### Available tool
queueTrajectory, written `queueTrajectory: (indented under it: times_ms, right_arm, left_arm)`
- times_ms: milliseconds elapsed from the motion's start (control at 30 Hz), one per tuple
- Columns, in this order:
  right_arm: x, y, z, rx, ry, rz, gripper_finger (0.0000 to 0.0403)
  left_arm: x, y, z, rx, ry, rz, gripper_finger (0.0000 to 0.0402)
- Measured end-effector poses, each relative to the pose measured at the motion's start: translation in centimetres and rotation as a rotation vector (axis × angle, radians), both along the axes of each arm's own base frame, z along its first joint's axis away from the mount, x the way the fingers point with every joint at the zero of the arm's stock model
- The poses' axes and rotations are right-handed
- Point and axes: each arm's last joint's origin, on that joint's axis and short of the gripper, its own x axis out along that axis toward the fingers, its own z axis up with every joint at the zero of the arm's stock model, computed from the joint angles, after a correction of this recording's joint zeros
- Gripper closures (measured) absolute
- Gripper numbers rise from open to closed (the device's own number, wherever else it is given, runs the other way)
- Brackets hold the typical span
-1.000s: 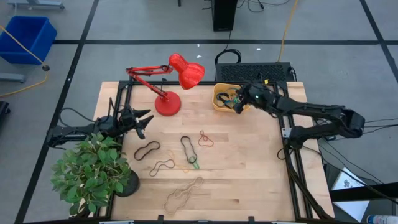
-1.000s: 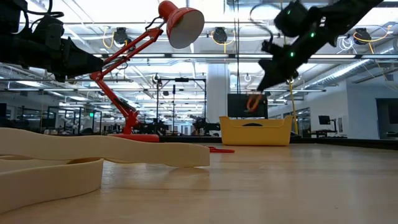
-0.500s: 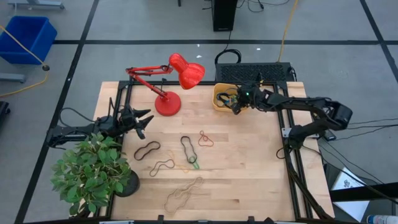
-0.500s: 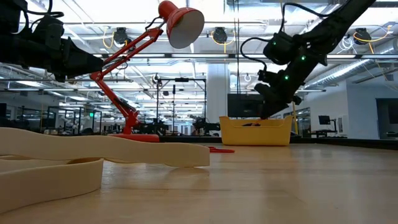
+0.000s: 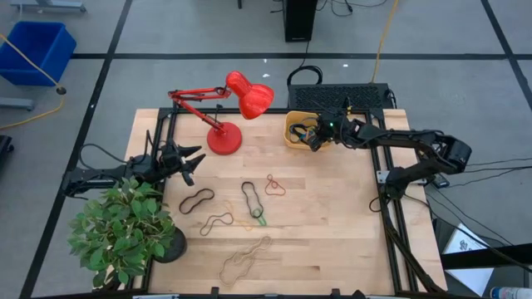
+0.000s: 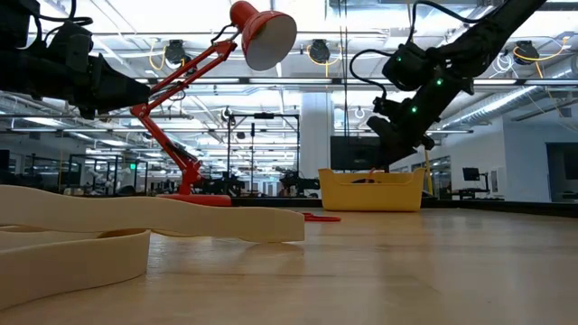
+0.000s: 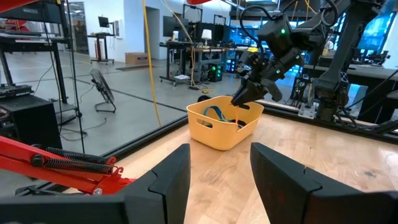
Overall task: Pick and place rubber bands into bin
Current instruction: Put the orange rubber band into the yellow container, then put the red rubber band into the yellow container
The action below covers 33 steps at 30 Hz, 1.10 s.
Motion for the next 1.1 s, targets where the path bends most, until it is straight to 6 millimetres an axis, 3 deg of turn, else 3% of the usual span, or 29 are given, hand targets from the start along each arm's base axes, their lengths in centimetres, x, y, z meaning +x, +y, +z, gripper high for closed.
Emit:
queueTrajectory:
  times_ms: [267,433,667,900,1100]
  right_arm:
    - [0.0,0.0,0.0,0.010,-0.012,-0.016,0.0255]
    - [0.2,0.1,0.7,-0.007,-0.065,0.002,0.0221]
    - [0.9,1.5,4.2,-0.137,-0.255,0.256,0.0212]
    - [1.6,3.9,8.2,-0.238,-0.558,0.525,0.0216]
    - [2.9,7.2,9.4,-0.383,-0.629,0.770,0.0219]
  left_arm:
    - [0.0,0.0,0.0,0.000,0.000,0.000,0.0229]
    - [0.0,0.0,0.0,0.000,0.000,0.000,0.0229]
    - [0.0,0.0,0.0,0.000,0.000,-0.001,0.0229]
    - [0.0,0.0,0.0,0.000,0.000,-0.001,0.0229]
    - [0.0,0.0,0.0,0.003,0.001,-0.001,0.0229]
